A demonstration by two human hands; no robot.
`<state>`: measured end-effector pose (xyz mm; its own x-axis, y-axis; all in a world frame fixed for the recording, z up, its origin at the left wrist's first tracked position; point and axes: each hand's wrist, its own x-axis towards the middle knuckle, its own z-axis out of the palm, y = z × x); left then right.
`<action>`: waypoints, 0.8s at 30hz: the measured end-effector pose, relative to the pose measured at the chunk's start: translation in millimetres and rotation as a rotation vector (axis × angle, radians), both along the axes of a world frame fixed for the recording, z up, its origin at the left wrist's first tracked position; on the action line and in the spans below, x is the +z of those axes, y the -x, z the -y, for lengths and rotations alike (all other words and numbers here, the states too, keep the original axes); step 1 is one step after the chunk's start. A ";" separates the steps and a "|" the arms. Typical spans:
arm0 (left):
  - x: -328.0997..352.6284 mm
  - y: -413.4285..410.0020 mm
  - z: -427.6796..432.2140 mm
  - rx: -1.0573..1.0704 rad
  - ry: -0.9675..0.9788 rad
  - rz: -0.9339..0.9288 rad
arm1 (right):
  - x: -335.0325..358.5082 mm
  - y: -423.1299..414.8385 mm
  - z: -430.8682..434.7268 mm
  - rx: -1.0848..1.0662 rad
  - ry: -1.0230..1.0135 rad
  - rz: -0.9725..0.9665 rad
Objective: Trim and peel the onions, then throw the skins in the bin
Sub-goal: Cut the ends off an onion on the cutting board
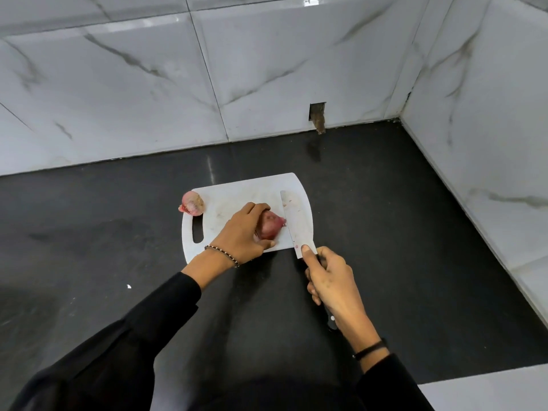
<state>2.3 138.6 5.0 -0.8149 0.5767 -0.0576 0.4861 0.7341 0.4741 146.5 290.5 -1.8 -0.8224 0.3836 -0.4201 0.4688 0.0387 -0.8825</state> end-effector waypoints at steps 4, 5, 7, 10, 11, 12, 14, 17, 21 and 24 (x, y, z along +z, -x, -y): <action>-2.2 -0.3 -3.6 0.045 -0.105 0.031 | 1.0 -2.1 -1.3 0.027 -0.101 -0.034; -2.4 0.3 -4.0 0.055 -0.125 0.049 | 0.8 -2.6 -1.9 0.036 -0.135 -0.038; -2.2 1.7 -4.2 0.077 -0.154 0.090 | 0.9 -3.0 -1.6 0.069 -0.185 -0.031; -2.1 2.3 -3.1 0.108 -0.171 0.118 | 4.7 -3.4 1.3 0.099 -0.222 -0.040; -2.5 2.0 -2.7 0.116 -0.177 0.120 | 7.7 -3.5 3.2 0.107 -0.234 -0.052; -2.5 1.1 -2.6 0.122 -0.183 0.119 | 10.9 -3.5 5.1 0.114 -0.249 -0.065; -1.6 -0.7 -3.1 0.136 -0.183 0.118 | 18.0 -3.2 9.1 0.133 -0.294 -0.078; -0.6 -0.9 -4.4 0.148 -0.156 0.114 | 26.7 -3.1 14.4 0.180 -0.351 -0.080; 2.5 1.1 -7.6 0.135 -0.098 0.112 | 28.3 -0.4 18.9 0.240 -0.477 -0.052; 3.5 4.3 -11.0 0.142 -0.012 0.096 | 28.2 3.5 20.0 0.281 -0.601 0.016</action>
<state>-2.0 149.6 8.5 -0.8795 0.4571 -0.1325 0.3299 0.7862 0.5225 142.9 270.5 26.5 -0.9209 0.3265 -0.2132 0.3819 0.6449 -0.6620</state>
